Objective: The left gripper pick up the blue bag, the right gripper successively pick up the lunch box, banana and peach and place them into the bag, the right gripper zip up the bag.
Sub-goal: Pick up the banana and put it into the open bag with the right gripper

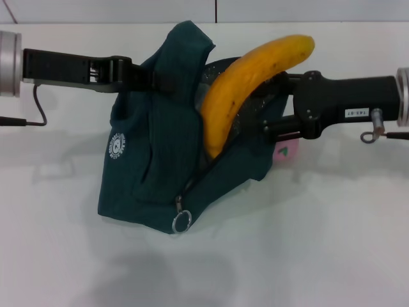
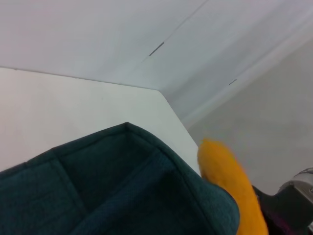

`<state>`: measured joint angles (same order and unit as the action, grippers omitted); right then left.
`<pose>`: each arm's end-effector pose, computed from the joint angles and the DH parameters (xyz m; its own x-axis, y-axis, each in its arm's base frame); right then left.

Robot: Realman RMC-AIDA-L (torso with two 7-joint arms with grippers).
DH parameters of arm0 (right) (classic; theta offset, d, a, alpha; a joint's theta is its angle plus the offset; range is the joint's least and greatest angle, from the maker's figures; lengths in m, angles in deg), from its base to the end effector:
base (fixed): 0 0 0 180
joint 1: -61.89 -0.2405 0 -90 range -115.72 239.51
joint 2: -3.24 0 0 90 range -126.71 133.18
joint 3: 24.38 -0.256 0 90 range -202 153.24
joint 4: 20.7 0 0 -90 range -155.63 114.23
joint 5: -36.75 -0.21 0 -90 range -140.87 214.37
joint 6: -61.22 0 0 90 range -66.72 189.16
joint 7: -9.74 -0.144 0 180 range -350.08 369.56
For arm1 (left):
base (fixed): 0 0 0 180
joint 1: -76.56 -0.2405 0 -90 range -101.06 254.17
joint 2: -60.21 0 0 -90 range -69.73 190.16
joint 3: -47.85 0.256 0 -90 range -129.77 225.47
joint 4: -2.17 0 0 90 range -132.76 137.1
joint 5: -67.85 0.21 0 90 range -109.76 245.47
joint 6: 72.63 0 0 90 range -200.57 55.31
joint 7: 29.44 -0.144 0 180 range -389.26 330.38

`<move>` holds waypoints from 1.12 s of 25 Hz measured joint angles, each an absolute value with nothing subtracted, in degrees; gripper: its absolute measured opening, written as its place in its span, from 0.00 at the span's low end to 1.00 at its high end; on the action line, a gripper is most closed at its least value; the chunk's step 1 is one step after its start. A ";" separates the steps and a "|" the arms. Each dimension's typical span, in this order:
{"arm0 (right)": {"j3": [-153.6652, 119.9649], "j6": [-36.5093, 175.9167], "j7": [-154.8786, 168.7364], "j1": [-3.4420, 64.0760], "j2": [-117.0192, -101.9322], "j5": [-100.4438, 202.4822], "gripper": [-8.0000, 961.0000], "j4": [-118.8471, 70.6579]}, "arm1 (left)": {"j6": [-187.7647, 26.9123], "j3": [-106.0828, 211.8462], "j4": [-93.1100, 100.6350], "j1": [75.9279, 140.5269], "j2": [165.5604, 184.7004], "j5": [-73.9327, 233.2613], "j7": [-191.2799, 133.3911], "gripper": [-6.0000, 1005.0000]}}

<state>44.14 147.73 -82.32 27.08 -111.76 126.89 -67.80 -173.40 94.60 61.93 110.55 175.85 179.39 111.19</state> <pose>0.1604 0.3570 0.0012 0.8123 -0.2362 -0.5333 -0.2717 -0.9623 0.0123 -0.1877 0.3513 0.0656 0.4470 0.8160 0.3664 0.8140 -0.5409 0.2116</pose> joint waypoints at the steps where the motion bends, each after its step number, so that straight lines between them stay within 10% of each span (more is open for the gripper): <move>1: 44.12 148.13 -83.01 27.02 -111.70 126.96 0.91 -68.64 | -173.39 94.60 61.93 110.56 175.85 179.39 111.19 0.05; 28: 30.43 155.12 -91.27 28.10 -111.77 134.61 0.90 -80.52 | -173.17 94.52 61.94 110.52 175.80 179.17 111.35 0.05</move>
<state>30.43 155.12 -91.27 28.10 -111.77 134.61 -80.52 -173.17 94.52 61.94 110.52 175.80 179.17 111.35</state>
